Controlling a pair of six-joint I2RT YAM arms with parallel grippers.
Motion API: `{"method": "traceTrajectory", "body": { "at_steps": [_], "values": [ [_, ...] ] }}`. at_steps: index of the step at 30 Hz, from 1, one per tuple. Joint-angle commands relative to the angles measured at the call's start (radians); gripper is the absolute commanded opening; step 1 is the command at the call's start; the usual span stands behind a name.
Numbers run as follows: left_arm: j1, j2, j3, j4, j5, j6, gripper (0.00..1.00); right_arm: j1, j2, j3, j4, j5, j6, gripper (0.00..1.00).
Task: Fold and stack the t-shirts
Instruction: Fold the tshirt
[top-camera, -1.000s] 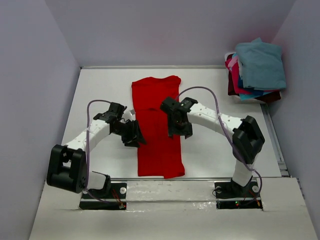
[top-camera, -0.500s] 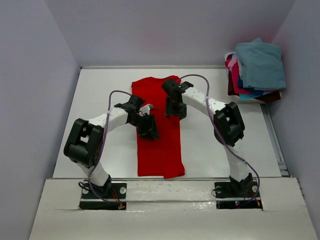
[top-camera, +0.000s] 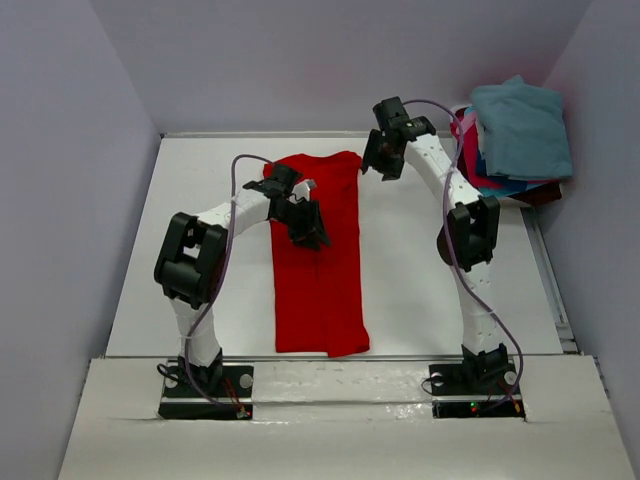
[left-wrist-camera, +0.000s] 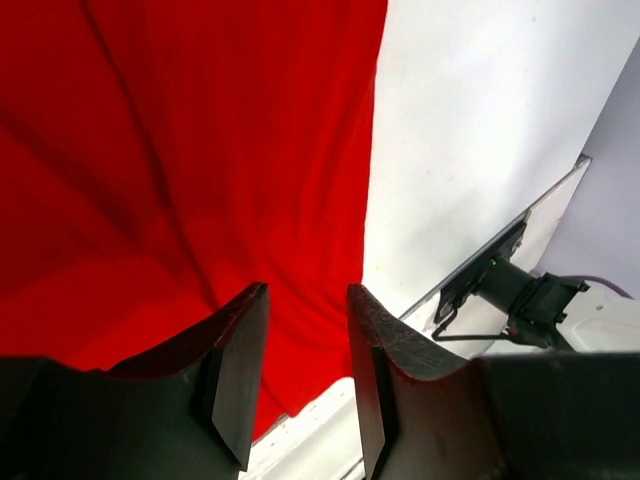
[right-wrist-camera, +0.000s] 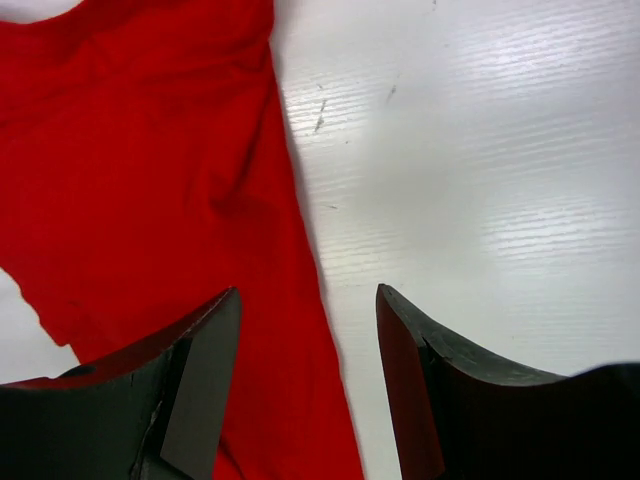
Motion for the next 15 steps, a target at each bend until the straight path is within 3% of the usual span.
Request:
{"method": "traceTrajectory", "body": {
  "at_steps": [1,6,10,15],
  "values": [
    [0.001,0.064,0.133,-0.033,-0.022,0.011,0.47,-0.002,0.073,0.100,-0.015,-0.094,-0.044,0.62],
    [0.001,0.182,0.315,-0.068,-0.051,0.011,0.47,-0.029,0.104,0.097,0.074,-0.222,-0.039,0.61],
    [0.001,0.225,0.360,-0.093,-0.034,-0.004,0.44,-0.029,0.136,0.122,0.063,-0.342,-0.028,0.59],
    [0.057,0.124,0.247,-0.117,-0.158,-0.003,0.45,-0.020,-0.057,-0.199,0.150,-0.354,-0.042,0.60]
  ]
}}
